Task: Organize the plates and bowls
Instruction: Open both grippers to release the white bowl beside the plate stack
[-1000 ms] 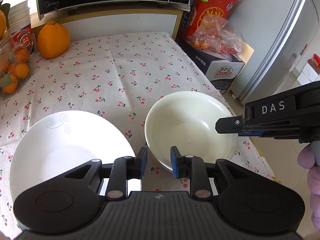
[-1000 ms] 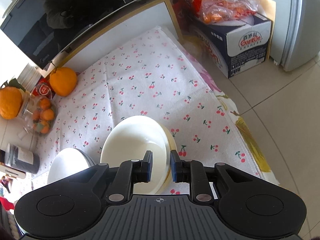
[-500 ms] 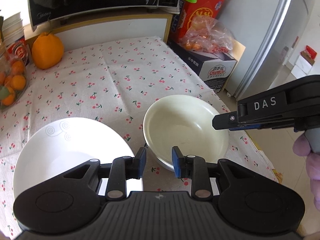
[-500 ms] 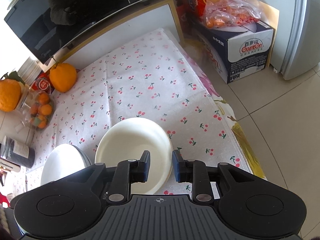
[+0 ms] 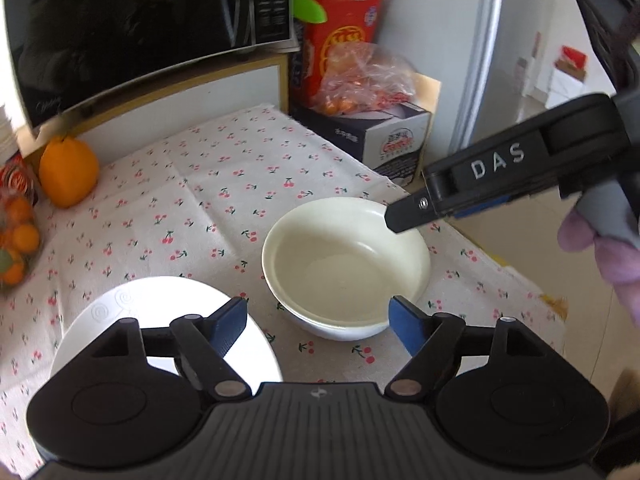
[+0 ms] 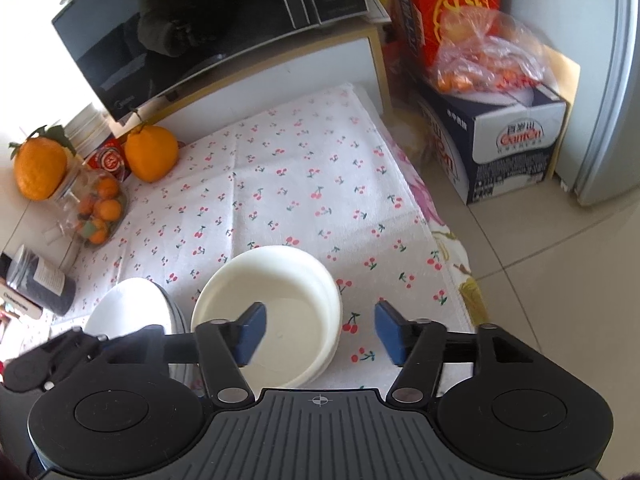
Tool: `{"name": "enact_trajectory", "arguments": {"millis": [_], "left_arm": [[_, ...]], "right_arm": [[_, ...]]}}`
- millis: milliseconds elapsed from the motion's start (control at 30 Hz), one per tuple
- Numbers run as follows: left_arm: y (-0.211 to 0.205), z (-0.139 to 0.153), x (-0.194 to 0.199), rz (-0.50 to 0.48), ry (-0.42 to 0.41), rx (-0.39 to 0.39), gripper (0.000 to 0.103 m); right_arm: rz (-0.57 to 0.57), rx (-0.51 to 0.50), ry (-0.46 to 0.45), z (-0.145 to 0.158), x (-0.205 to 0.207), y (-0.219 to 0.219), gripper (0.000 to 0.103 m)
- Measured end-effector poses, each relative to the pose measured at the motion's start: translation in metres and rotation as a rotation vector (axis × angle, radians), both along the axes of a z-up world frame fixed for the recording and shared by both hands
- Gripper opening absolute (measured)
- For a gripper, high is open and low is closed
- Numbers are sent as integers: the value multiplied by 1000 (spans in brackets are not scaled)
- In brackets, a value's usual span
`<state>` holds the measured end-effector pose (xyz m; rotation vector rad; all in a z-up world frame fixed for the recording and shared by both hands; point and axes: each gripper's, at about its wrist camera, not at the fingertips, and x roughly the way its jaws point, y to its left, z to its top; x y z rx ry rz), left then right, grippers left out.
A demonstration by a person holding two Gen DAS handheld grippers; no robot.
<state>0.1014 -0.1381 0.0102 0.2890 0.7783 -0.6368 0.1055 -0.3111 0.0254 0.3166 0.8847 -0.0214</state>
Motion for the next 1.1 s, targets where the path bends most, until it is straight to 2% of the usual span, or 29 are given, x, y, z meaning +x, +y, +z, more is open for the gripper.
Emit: {"name": "enact_trajectory", "arguments": {"millis": [67, 233, 333, 667, 967, 1100], "left_arm": [[2, -1, -2, -20, -15, 0, 86], [3, -2, -8, -92, -51, 30, 95], [4, -3, -10, -142, -62, 50, 98], [-5, -12, -10, -219, -64, 151, 100], [-15, -20, -3, -306, -61, 242, 102], [-19, -21, -1, -337, -86, 292, 102]], "right_arm": [[21, -22, -21, 1, -4, -1, 70], [95, -96, -69, 1, -13, -3, 73], [161, -151, -96, 0, -20, -2, 84], [361, -287, -83, -15, -35, 12, 87], [446, -359, -29, -28, -32, 19, 89], [481, -396, 5, -36, -26, 21, 89]]}}
